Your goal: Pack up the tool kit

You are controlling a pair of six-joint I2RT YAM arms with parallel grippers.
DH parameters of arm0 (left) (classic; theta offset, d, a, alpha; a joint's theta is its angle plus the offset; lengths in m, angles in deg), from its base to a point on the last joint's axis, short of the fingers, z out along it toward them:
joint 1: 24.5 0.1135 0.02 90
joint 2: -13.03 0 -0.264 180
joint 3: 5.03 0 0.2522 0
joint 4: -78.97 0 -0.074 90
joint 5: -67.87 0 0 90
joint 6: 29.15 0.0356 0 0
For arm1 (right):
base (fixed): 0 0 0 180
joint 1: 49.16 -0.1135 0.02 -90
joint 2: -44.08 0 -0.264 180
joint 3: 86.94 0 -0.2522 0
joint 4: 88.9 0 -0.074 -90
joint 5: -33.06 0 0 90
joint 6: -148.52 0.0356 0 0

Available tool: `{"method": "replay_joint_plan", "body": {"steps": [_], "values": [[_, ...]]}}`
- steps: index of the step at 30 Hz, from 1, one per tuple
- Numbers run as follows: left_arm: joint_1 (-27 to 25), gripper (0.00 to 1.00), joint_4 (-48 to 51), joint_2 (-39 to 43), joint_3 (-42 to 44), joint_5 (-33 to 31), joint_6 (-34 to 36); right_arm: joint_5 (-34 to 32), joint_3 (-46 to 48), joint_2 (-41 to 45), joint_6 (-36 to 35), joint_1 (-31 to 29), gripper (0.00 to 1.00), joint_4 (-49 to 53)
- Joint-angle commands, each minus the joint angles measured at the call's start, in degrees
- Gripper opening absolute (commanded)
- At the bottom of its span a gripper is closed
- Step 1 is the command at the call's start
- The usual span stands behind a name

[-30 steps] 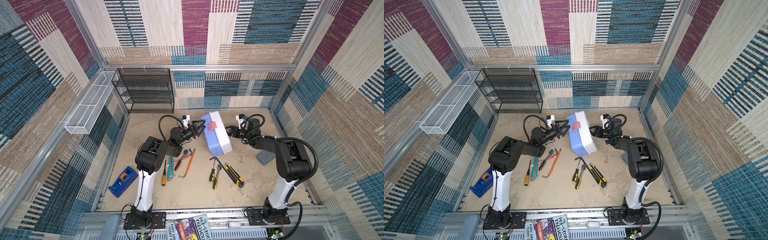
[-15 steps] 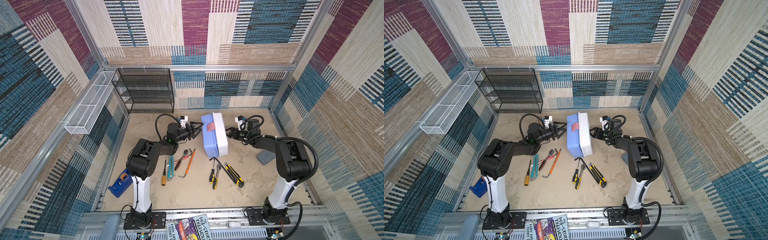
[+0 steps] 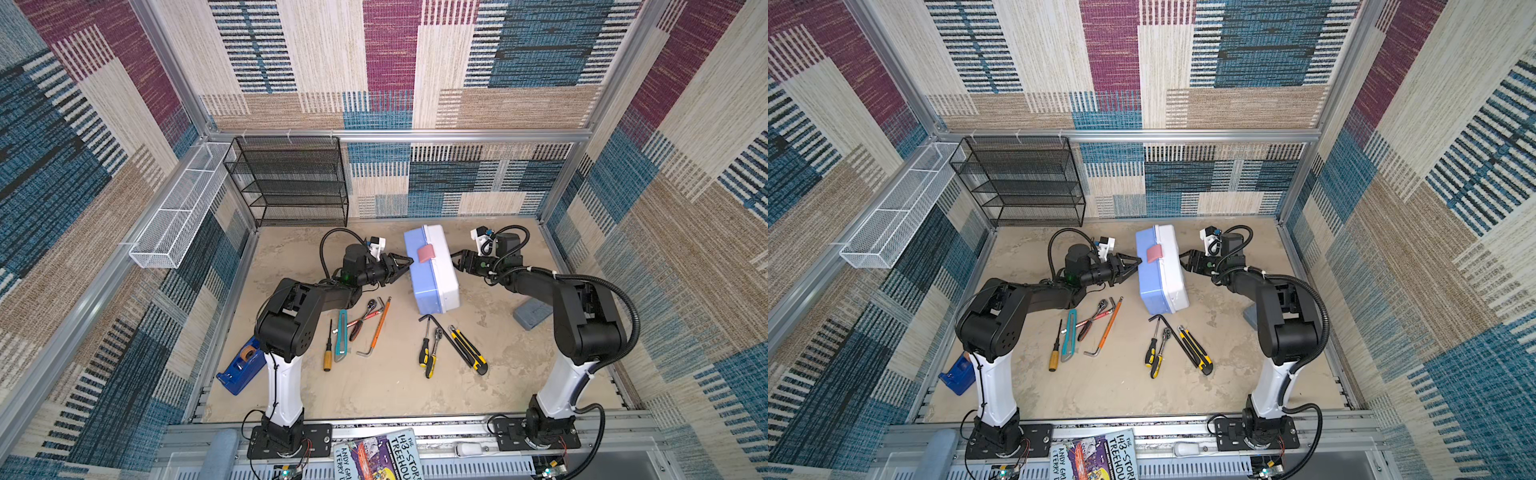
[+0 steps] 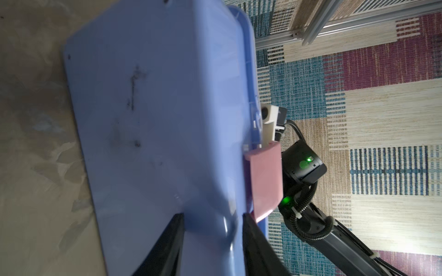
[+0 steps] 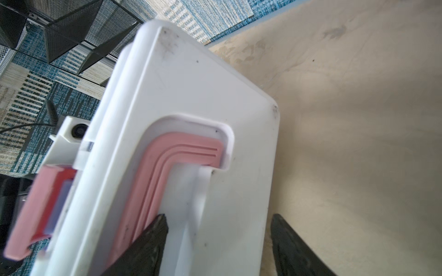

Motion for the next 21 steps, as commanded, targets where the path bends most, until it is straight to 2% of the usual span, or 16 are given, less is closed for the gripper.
{"method": "replay_joint_plan", "body": {"steps": [1, 8, 13, 21], "values": [[-0.6, 0.42, 0.41, -1.31, -1.71, 1.53, 1.79, 1.3, -2.22, 1.78, 0.08, -0.15, 0.71, 0.76], [-2.31, 0.4, 0.84, -5.55, -6.36, 1.36, 1.18, 0.92, -6.49, 4.0, -1.33, -0.17, 0.71, 5.22], [-1.94, 0.42, 3.25, -7.37, -8.22, 1.44, 2.6, -0.18, -4.38, 5.44, -1.99, -0.15, 0.71, 5.68], [1.07, 0.43, 4.35, -5.35, -3.92, 1.14, 4.54, -1.26, -1.79, 6.83, -3.47, -0.32, 0.7, 6.69]]}}
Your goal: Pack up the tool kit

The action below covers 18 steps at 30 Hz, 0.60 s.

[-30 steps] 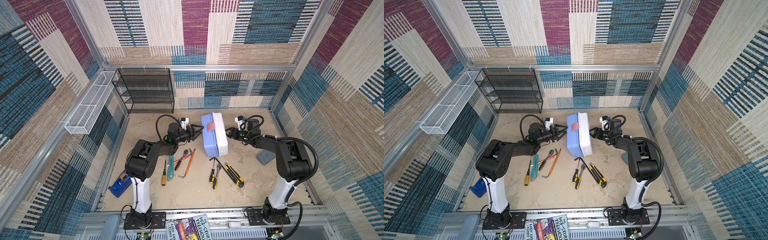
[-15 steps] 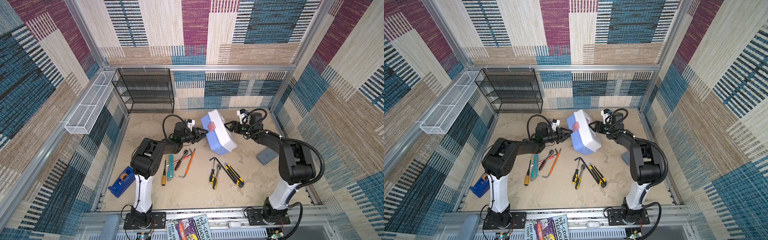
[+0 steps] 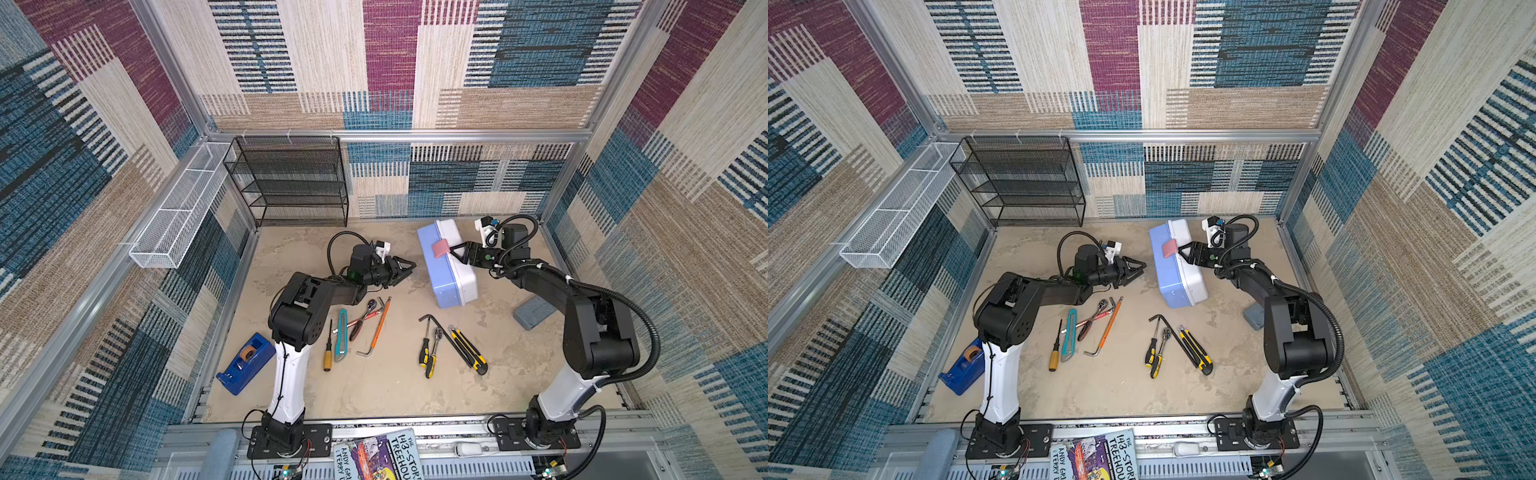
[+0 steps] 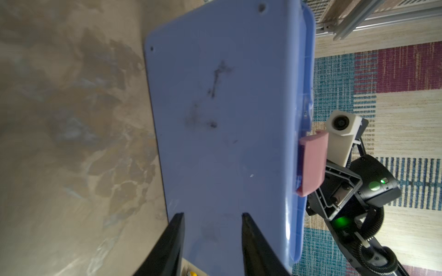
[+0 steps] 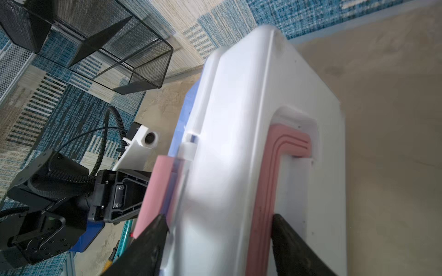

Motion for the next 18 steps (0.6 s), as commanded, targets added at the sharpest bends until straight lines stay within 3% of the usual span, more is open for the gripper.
{"method": "replay_joint_plan", "body": {"steps": [1, 12, 18], "values": [[0.32, 0.44, 1.76, 1.7, 0.86, -0.06, 3.38, -0.39, 0.26, 1.35, -1.01, -0.24, 0.69, -0.42], [-2.38, 0.44, 0.06, 1.05, -1.85, 1.16, 1.54, 1.01, -2.81, 0.4, -0.84, -0.24, 0.67, 0.45], [-2.63, 0.44, -2.0, 2.28, -0.94, 1.17, 0.11, -2.88, -1.79, 1.76, -2.27, -0.24, 0.67, 1.83]]}}
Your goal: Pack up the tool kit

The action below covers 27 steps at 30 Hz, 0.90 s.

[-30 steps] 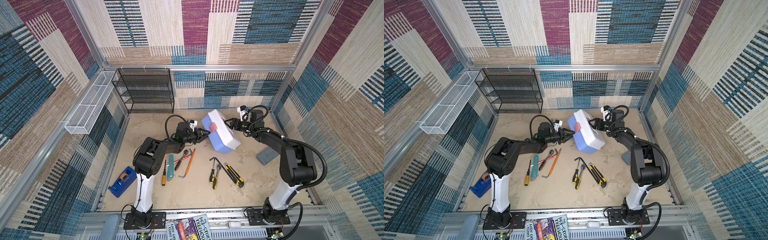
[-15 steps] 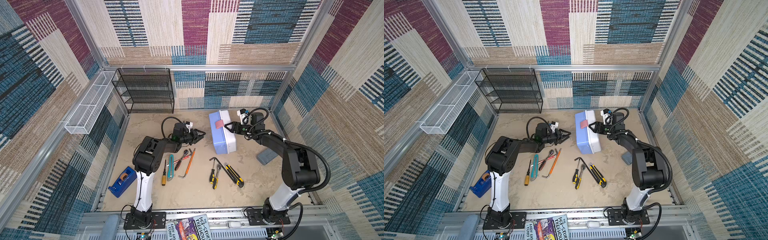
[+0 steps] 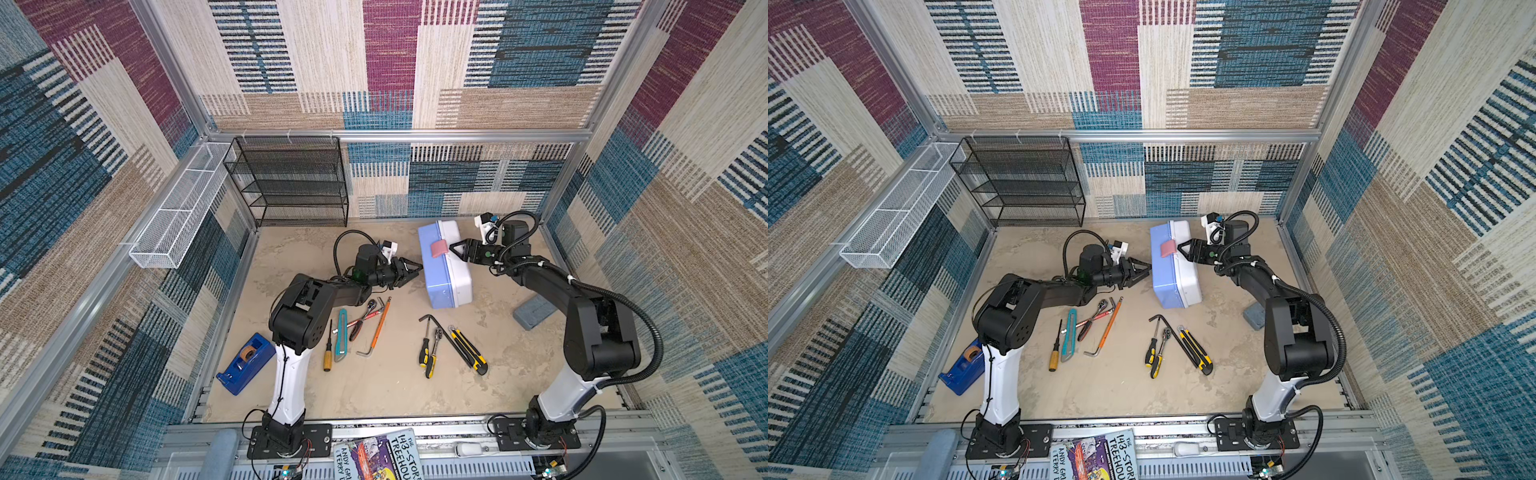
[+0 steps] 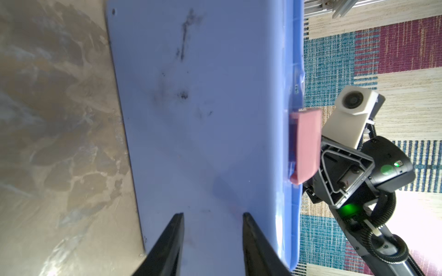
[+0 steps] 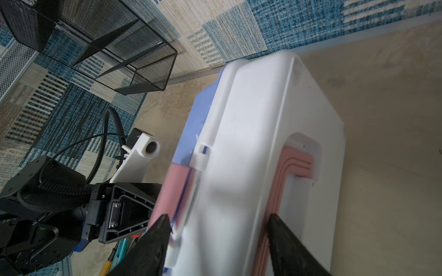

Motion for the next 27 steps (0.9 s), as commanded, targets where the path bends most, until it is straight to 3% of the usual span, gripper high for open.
{"method": "replay_joint_plan", "body": {"steps": [1, 16, 27], "values": [[0.04, 0.44, -2.07, 1.59, 0.61, 0.6, 0.12, -2.76, 0.55, 1.58, -1.62, 0.01, 0.68, 0.43], [-1.39, 0.5, 1.57, 8.04, 3.77, -1.28, 3.08, -2.95, 6.28, 4.48, -1.18, 0.73, 0.68, -1.51], [-3.59, 0.49, 2.25, 5.01, 1.67, -1.34, 3.02, 2.92, 9.13, 5.19, 1.13, 0.91, 0.67, -5.94]]}}
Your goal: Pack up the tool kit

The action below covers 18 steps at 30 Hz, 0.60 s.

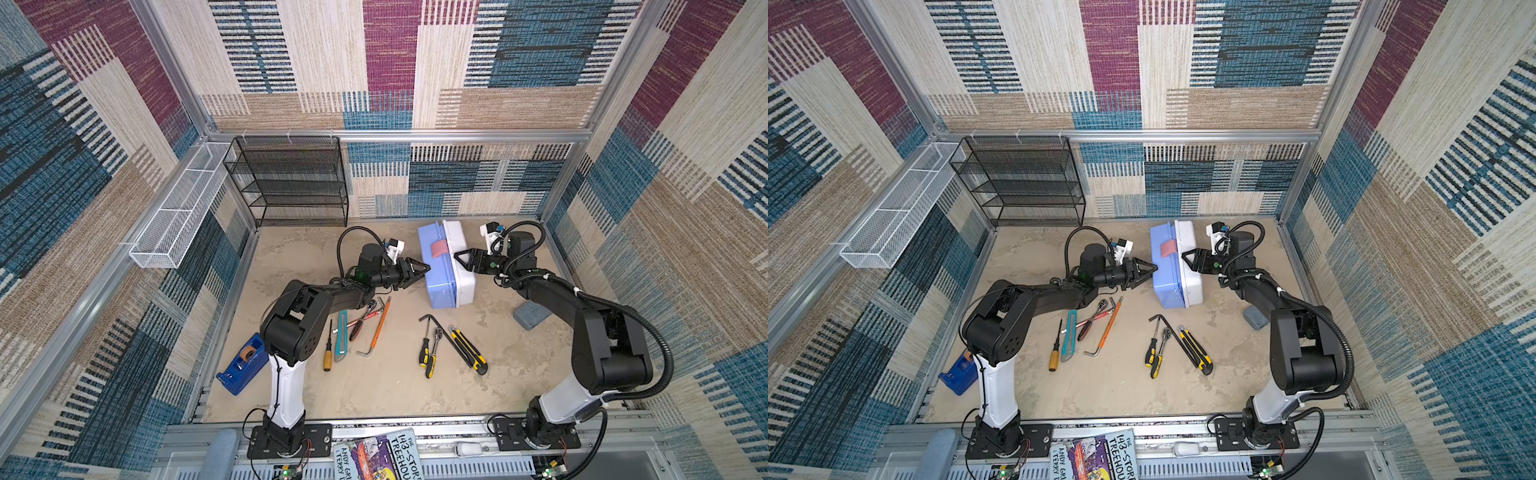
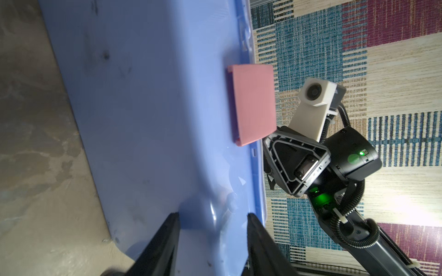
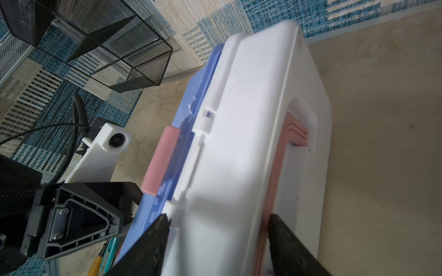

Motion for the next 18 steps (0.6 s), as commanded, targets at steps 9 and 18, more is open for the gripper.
{"method": "replay_joint_plan", "body": {"steps": [9, 18], "values": [[-0.34, 0.41, 0.45, -3.04, -0.74, -0.77, 1.54, 5.9, -0.28, -1.44, 4.92, -2.22, 0.63, -4.05], [0.14, 0.4, -0.02, -4.72, 2.03, -1.65, 1.85, 2.58, -2.94, -1.79, 4.32, -5.87, 0.62, -2.43]]}}
